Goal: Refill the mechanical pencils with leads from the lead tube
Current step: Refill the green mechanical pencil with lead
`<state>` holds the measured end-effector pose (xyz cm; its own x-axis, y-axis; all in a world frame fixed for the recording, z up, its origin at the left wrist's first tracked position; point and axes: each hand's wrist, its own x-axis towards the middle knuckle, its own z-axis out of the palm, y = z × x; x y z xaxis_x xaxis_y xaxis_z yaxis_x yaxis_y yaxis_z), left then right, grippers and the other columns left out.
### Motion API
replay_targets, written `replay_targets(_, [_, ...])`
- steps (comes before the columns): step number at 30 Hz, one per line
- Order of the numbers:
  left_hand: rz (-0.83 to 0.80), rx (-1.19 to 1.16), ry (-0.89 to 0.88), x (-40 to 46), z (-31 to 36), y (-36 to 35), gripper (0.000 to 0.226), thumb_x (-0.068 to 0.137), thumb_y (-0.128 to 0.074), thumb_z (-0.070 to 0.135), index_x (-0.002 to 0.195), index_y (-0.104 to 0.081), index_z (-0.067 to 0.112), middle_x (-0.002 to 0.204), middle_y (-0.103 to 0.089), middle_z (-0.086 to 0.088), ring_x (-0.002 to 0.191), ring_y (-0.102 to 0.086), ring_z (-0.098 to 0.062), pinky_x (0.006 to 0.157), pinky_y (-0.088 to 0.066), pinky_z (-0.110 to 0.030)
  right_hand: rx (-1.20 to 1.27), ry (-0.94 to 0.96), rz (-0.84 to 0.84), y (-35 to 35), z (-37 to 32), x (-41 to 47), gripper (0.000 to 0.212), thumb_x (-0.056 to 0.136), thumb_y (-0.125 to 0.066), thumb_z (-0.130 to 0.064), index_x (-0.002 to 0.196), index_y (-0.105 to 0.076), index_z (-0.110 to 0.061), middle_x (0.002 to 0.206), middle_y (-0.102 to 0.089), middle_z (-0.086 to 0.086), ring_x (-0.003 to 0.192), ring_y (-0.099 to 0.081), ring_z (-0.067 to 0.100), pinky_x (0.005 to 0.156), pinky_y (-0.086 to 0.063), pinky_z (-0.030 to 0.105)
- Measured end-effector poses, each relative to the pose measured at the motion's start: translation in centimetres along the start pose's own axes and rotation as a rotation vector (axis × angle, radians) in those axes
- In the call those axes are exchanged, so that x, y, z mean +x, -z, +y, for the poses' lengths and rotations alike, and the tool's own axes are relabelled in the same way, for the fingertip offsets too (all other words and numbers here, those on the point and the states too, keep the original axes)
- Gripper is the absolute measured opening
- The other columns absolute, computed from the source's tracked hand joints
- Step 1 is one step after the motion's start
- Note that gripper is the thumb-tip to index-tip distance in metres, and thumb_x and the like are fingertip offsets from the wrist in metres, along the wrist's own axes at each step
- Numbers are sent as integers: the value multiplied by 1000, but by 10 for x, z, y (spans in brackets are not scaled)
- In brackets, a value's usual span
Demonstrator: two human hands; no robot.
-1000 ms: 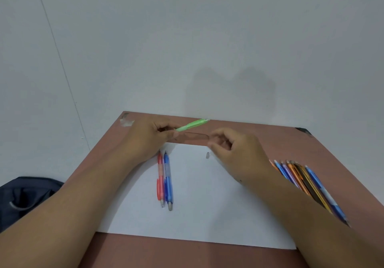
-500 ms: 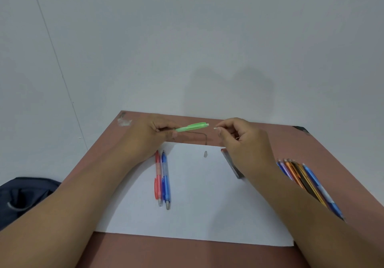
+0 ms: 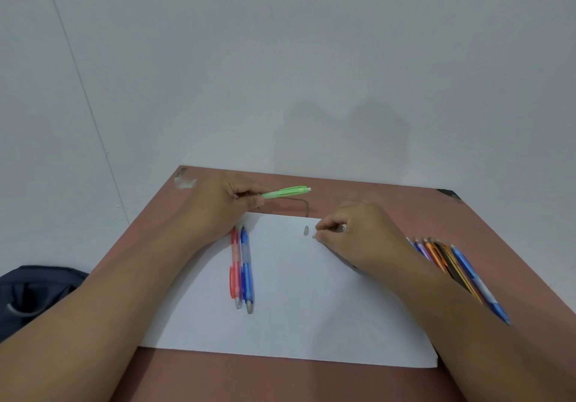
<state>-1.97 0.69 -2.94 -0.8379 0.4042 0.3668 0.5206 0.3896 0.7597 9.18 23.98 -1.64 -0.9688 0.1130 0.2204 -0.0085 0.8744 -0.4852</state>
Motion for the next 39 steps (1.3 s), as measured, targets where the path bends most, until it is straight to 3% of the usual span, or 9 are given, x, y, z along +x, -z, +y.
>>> replay_targets(7, [-47, 112, -19, -2, 6, -2, 20, 93, -70, 23, 102, -77, 40, 87, -68, 21, 83, -60, 3, 69, -44, -13, 101, -95, 132, 12, 5, 0, 21, 90, -72, -34, 111, -73, -33, 98, -65, -16, 85, -60, -2, 61, -46, 15])
replay_targets(10, [-72, 166, -97, -4, 14, -5, 21, 92, -71, 24, 105, -77, 38, 86, -67, 21, 85, -60, 0, 72, -48, -18, 205, -46, 164, 12, 3, 0, 30, 89, -74, -33, 119, -70, -34, 92, -65, -16, 80, -59, 0, 68, -45, 14])
replay_targets(12, [-76, 192, -141, -5, 20, -8, 21, 92, -70, 24, 108, -76, 37, 87, -66, 23, 86, -59, 2, 73, -45, -16, 264, -9, 208, 11, 1, 2, 24, 90, -74, -27, 114, -75, -31, 82, -66, -20, 75, -60, 2, 76, -52, 19])
replay_targets(16, [-59, 248, -178, -6, 25, -15, 22, 91, -72, 28, 111, -75, 36, 88, -61, 25, 86, -57, 4, 73, -42, -14, 262, -26, 234, 10, 2, 5, 14, 92, -69, -19, 96, -79, -30, 71, -63, -21, 67, -56, -5, 60, -38, 7])
replay_targets(21, [-79, 293, -51, -3, 22, -17, 15, 92, -70, 30, 103, -76, 37, 90, -65, 21, 85, -60, -2, 80, -54, -29, 124, -59, 156, 2, 6, 14, 11, 91, -70, -25, 94, -79, -31, 89, -64, -17, 89, -60, 4, 75, -44, 22])
replay_targets(25, [-141, 273, 31, -1, 16, -18, 14, 90, -71, 29, 97, -76, 39, 92, -69, 21, 86, -63, -1, 84, -56, -33, 3, -54, 71, -2, 6, 17, 11, 91, -69, -28, 91, -78, -32, 92, -63, -14, 98, -57, 9, 73, -42, 20])
replay_targets(31, [-166, 334, 59, 0, 17, -18, 12, 90, -71, 31, 99, -77, 38, 96, -69, 17, 88, -61, -1, 82, -56, -30, -85, -143, 22, 6, 4, 10, 32, 88, -66, -37, 119, -71, -29, 115, -65, -11, 118, -55, 15, 96, -51, 35])
replay_targets(36, [-184, 340, 72, 0, 19, -17, 12, 90, -71, 33, 100, -77, 37, 95, -69, 17, 87, -62, -1, 83, -56, -31, -210, -233, -76, 17, -3, 3, 23, 90, -62, -39, 94, -73, -20, 78, -70, -4, 71, -68, 14, 61, -54, 25])
replay_targets(39, [-188, 324, 93, -2, 22, -15, 12, 90, -72, 35, 100, -78, 34, 93, -69, 16, 87, -63, -4, 83, -57, -34, -233, -244, -94, 18, -5, 2, 25, 90, -62, -36, 79, -76, -17, 65, -70, -1, 64, -68, 16, 50, -43, 21])
